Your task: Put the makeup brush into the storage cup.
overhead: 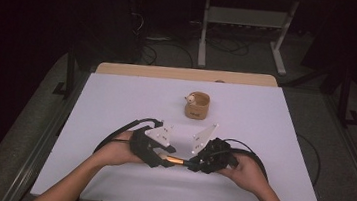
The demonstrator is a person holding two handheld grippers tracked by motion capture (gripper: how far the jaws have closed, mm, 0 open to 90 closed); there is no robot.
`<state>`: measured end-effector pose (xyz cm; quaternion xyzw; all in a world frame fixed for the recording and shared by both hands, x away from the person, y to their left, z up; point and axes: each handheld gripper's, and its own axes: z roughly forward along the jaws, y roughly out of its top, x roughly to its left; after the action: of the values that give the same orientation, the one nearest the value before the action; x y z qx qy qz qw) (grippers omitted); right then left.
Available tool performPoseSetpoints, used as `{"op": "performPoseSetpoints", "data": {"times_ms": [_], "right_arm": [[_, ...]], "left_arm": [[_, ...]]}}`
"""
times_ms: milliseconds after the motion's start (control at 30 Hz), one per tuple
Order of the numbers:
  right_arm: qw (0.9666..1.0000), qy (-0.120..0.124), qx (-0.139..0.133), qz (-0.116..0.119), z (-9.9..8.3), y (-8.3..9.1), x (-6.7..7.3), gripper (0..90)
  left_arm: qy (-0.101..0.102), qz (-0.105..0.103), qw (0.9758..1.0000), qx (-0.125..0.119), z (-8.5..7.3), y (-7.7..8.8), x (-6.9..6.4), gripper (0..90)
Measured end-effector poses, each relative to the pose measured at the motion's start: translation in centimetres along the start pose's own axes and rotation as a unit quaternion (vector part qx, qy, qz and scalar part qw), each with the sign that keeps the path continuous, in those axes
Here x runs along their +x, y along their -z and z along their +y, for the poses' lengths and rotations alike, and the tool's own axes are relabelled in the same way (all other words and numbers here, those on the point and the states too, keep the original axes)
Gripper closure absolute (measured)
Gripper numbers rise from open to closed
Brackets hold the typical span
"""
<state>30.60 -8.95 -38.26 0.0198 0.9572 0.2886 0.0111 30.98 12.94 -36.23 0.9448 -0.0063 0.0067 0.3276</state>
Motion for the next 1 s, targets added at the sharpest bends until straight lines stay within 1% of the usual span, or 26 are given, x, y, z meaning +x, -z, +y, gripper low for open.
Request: {"op": "performPoseSetpoints", "data": {"times_ms": [67, 100, 133, 200, 233, 300, 333, 400, 467, 500, 567, 600, 633, 667, 700, 733, 767, 800, 833, 900, 933, 967, 1000], "right_arm": [[1.0, -0.001, -0.003, -0.005, -0.3, 0.2, 0.0, 74.2], [1.0, -0.006, -0.005, -0.005, -0.4, 0.3, 0.0, 74.2], [0.9999, -0.004, -0.008, -0.005, -0.6, 0.4, 0.0, 74.2], [0.9998, -0.007, -0.014, -0.007, -0.8, 0.6, 0.0, 74.2], [0.9998, -0.01, -0.016, -0.009, -0.8, 0.7, 0.1, 74.2], [0.9996, -0.012, -0.023, -0.013, -0.9, 1.0, 0.1, 74.2], [0.9994, -0.012, -0.028, -0.016, -0.9, 1.1, 0.1, 74.2], [0.9989, -0.013, -0.041, -0.017, -1.0, 1.5, 0.1, 74.2], [0.9985, -0.016, -0.047, -0.022, -1.0, 1.7, 0.2, 74.2], [0.9983, -0.017, -0.05, -0.024, -1.0, 1.8, 0.2, 74.2], [0.9977, -0.017, -0.06, -0.026, -1.0, 2.0, 0.1, 74.2], [0.9974, -0.018, -0.063, -0.03, -1.1, 2.2, 0.2, 74.2], [0.9969, -0.02, -0.069, -0.032, -1.1, 2.3, 0.1, 74.2], [0.9964, -0.023, -0.073, -0.035, -1.2, 2.5, 0.1, 74.2], [0.996, -0.026, -0.076, -0.04, -1.2, 2.6, 0.1, 74.2], [0.9956, -0.029, -0.078, -0.043, -1.2, 2.6, 0.1, 74.2], [0.9949, -0.032, -0.084, -0.047, -1.3, 2.7, 0.0, 74.2], [0.9944, -0.035, -0.088, -0.048, -1.3, 2.7, -0.1, 74.2], [0.9938, -0.038, -0.092, -0.048, -1.3, 2.7, -0.1, 74.1], [0.9924, -0.049, -0.1, -0.052, -1.3, 2.6, -0.3, 74.1], [0.9916, -0.055, -0.103, -0.054, -1.3, 2.5, -0.3, 74.1], [0.9903, -0.066, -0.107, -0.059, -1.3, 2.5, -0.2, 74.1], [0.9886, -0.073, -0.117, -0.061, -1.3, 2.3, -0.3, 74.1]], "left_arm": [[0.015, 0.001, 0.9999, -0.009, -0.5, 0.0, 0.0, 48.2], [0.022, 0.002, 0.9997, -0.012, -0.8, 0.0, 0.0, 46.3], [0.027, 0.006, 0.9995, -0.017, -1.1, 0.0, 0.1, 44.5], [0.044, 0.005, 0.9987, -0.026, -1.7, 0.1, 0.1, 41.7], [0.054, 0.005, 0.998, -0.034, -2.1, 0.1, 0.1, 40.8], [0.066, 0.006, 0.9968, -0.045, -2.6, 0.0, 0.2, 38.6], [0.077, 0.002, 0.9956, -0.053, -2.9, -0.1, 0.1, 38.4], [0.091, -0.002, 0.9933, -0.072, -3.3, -0.4, 0.1, 38.0], [0.109, -0.008, 0.9898, -0.092, -3.6, -0.7, 0.0, 38.0], [0.11, -0.009, 0.9891, -0.098, -3.7, -0.8, 0.1, 38.1], [0.118, -0.01, 0.9867, -0.112, -4.0, -1.0, 0.0, 38.4], [0.121, -0.012, 0.9862, -0.112, -4.0, -1.1, 0.0, 39.2], [0.121, -0.013, 0.9859, -0.114, -4.1, -1.1, 0.0, 40.0], [0.123, -0.012, 0.9845, -0.125, -4.1, -1.2, -0.1, 40.7], [0.119, -0.012, 0.9843, -0.129, -4.0, -1.1, -0.2, 43.2], [0.12, -0.01, 0.9833, -0.137, -3.9, -1.1, -0.3, 45.0], [0.119, -0.009, 0.9827, -0.142, -3.8, -1.2, -0.3, 45.3], [0.124, -0.008, 0.9812, -0.148, -3.7, -1.2, -0.4, 45.7], [0.128, -0.004, 0.9788, -0.16, -3.6, -1.2, -0.4, 46.9], [0.138, -0.001, 0.9752, -0.173, -3.4, -1.1, -0.3, 50.2], [0.138, 0.005, 0.9743, -0.178, -3.3, -1.0, -0.2, 50.7], [0.141, 0.016, 0.9727, -0.183, -3.2, -1.0, -0.1, 51.7], [0.148, 0.018, 0.9705, -0.189, -3.1, -0.9, 0.0, 53.5]]}}
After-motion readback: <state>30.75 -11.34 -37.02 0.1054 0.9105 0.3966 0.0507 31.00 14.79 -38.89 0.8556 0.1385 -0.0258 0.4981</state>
